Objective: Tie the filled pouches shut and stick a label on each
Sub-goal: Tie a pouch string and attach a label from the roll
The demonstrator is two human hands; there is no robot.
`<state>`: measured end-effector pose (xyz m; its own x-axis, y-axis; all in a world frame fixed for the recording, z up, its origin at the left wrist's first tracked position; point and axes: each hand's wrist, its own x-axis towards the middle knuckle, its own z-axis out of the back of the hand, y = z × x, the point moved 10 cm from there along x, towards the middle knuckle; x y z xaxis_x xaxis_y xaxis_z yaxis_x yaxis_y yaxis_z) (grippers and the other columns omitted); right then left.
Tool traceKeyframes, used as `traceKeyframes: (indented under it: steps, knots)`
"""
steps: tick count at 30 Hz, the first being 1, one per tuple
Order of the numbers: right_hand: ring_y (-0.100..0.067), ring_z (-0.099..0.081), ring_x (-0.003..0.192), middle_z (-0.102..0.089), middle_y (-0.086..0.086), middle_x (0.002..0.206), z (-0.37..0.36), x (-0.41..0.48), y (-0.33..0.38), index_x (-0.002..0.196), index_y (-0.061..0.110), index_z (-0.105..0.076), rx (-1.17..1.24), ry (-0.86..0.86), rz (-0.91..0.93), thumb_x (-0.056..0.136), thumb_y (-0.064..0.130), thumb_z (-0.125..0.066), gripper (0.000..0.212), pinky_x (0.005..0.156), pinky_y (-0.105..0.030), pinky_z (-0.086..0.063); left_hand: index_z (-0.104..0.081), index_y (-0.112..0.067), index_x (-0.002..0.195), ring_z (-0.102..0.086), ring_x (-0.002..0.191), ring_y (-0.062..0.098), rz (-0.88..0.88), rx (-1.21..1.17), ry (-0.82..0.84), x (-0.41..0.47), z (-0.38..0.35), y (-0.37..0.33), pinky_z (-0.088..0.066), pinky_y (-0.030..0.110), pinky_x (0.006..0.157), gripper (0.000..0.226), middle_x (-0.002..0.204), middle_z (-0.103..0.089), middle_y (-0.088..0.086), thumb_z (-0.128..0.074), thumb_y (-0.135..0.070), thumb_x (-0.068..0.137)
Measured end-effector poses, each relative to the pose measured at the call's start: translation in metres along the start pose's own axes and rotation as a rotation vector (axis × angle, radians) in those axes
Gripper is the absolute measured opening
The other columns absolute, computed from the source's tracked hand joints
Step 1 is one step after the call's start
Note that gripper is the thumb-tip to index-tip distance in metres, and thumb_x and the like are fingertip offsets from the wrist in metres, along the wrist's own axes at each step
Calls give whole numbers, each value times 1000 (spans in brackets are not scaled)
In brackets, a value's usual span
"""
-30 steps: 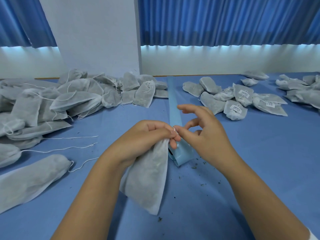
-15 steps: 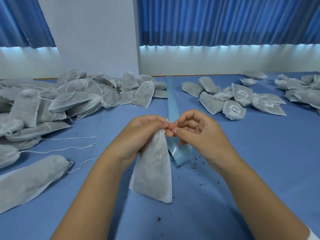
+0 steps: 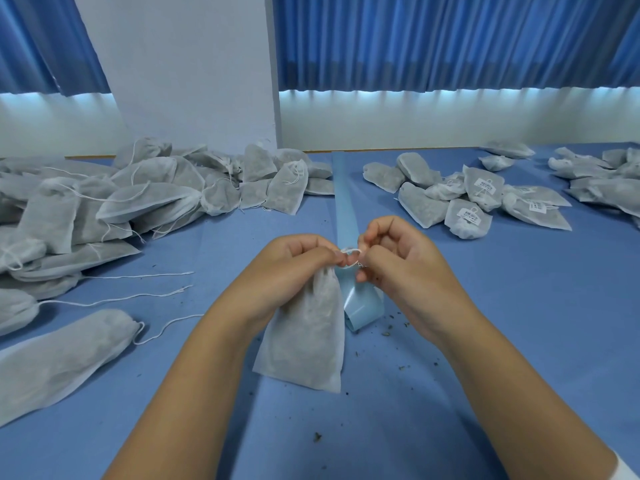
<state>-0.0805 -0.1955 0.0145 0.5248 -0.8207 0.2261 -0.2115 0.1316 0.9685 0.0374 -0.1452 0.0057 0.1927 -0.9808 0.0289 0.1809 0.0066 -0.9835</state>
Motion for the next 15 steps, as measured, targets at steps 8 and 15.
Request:
traceKeyframes:
  steps: [8,15]
  knots:
    - [-7,-60,69,-67,7,89,-3,-5,14,83,17,-55,-239,-35,140,82,-9,-62,27,66,-19,-47,-75,-20,73,-48,82,15,48,31,-35,-1,3,3,-31,32,74,21,88,-62,7,-64,-37,67]
    - [-9,-56,68,-66,2,79,-5,-4,14,80,8,-59,-293,-29,178,81,-5,-66,15,57,-14,-42,-73,-24,68,-47,75,8,42,60,-12,-1,1,3,-32,24,65,16,80,-60,2,-64,-36,66]
